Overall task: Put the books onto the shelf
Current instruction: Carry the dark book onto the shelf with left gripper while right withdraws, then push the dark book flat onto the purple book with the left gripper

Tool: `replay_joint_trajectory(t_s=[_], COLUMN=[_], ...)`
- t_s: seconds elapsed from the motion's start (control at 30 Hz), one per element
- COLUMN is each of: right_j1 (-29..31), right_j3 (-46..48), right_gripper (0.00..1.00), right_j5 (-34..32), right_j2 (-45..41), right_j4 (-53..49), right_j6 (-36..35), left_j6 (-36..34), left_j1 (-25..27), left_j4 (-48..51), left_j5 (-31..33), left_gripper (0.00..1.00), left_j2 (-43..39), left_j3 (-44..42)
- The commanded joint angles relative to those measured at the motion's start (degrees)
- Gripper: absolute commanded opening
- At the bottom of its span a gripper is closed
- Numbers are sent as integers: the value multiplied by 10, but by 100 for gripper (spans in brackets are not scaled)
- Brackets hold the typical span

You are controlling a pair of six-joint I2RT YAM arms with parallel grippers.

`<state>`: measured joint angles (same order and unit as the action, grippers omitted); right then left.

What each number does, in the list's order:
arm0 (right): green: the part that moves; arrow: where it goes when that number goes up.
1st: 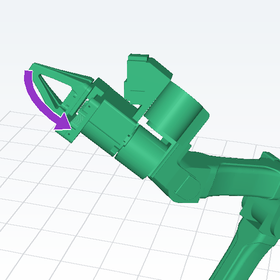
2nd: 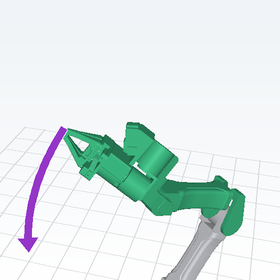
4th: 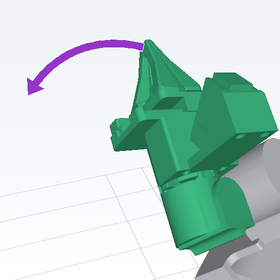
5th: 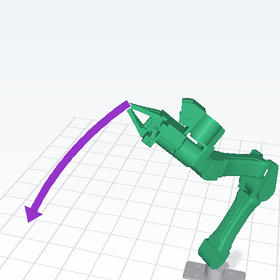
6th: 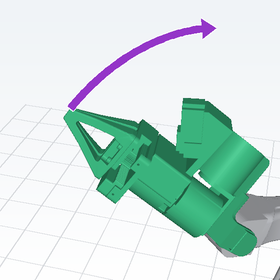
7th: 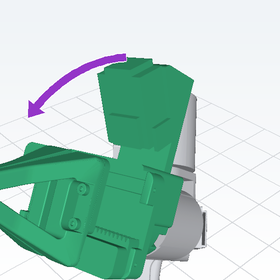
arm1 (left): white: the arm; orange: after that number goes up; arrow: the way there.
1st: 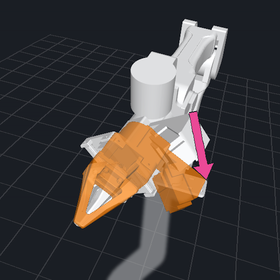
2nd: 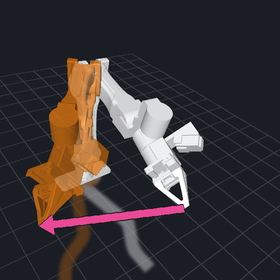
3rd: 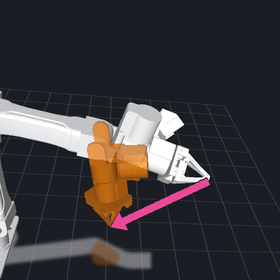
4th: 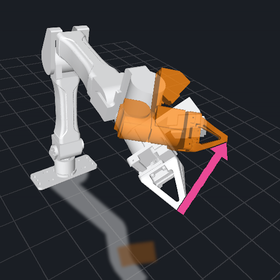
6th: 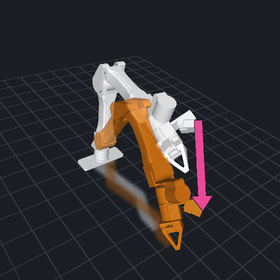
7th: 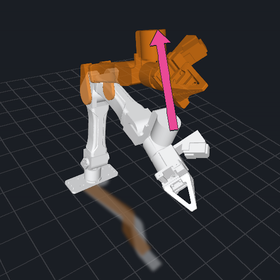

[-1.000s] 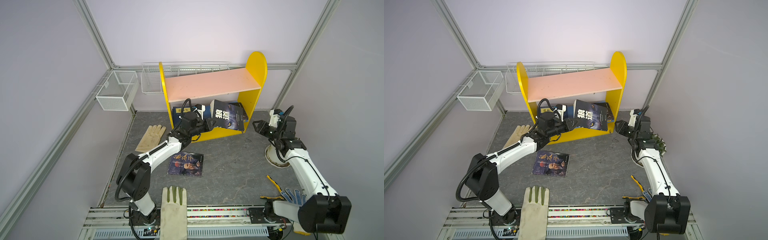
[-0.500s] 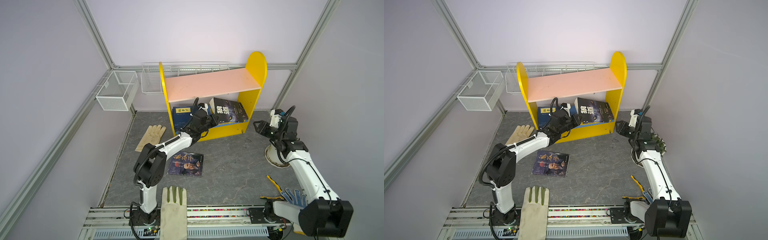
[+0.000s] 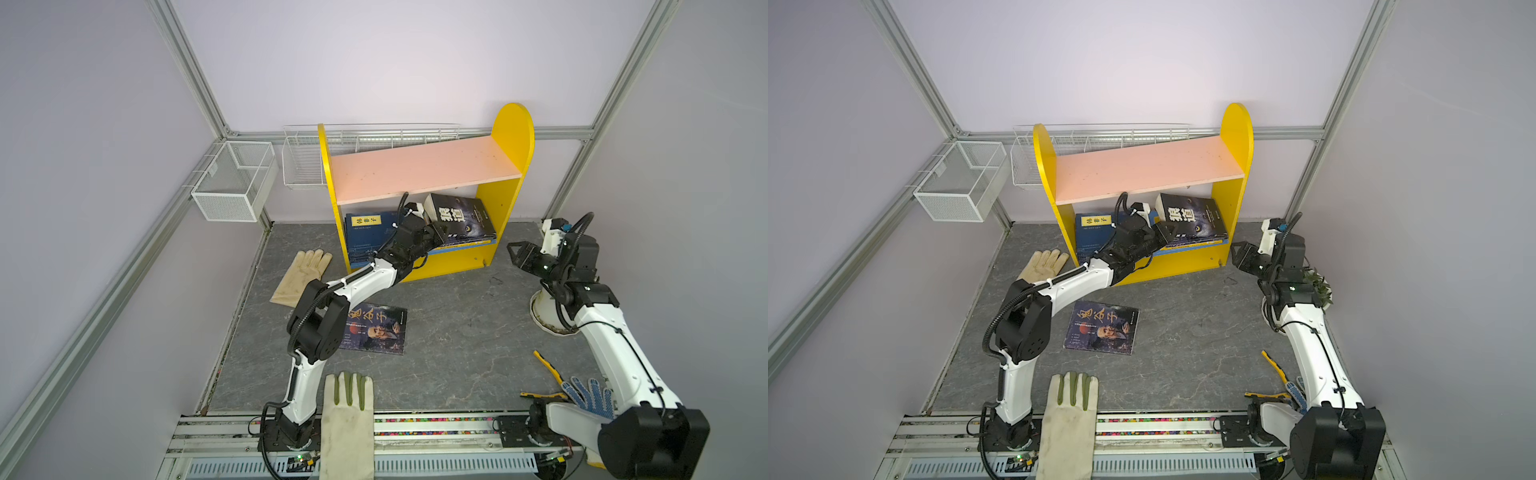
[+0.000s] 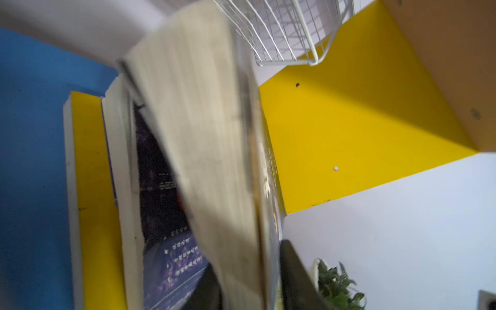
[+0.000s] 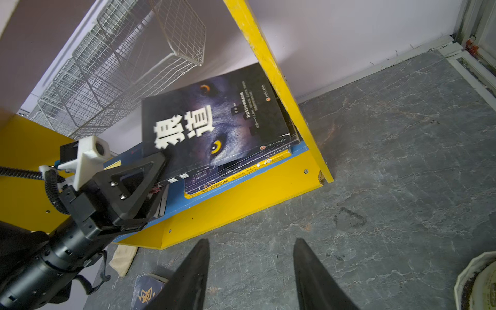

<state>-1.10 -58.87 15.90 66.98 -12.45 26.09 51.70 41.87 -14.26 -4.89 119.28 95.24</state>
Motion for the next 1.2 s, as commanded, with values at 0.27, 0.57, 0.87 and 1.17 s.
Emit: replay_joint_trajectory(t_s=[0.27,0.57,0.87,1.17], right_j1=[23,45,121,278], right_j3=[3,-23,-64,-80], right_gripper=[53,54,54,58], right_j5=[-10,-32,-41,64], right_j2=[-4,30,72,175], right_j4=[-27,-63,-98,-148], right_j6=[-24,-35,-84,-228], left_j6=[-18,-81,-211,-328], left_j1=[6,16,16,6], left_j4=[174,327,399,427], left_j5=[43,70,124,69], left_gripper=[95,100,100,100], left_j2=[32,30,13,-153], left_j3=[134,192,248,99])
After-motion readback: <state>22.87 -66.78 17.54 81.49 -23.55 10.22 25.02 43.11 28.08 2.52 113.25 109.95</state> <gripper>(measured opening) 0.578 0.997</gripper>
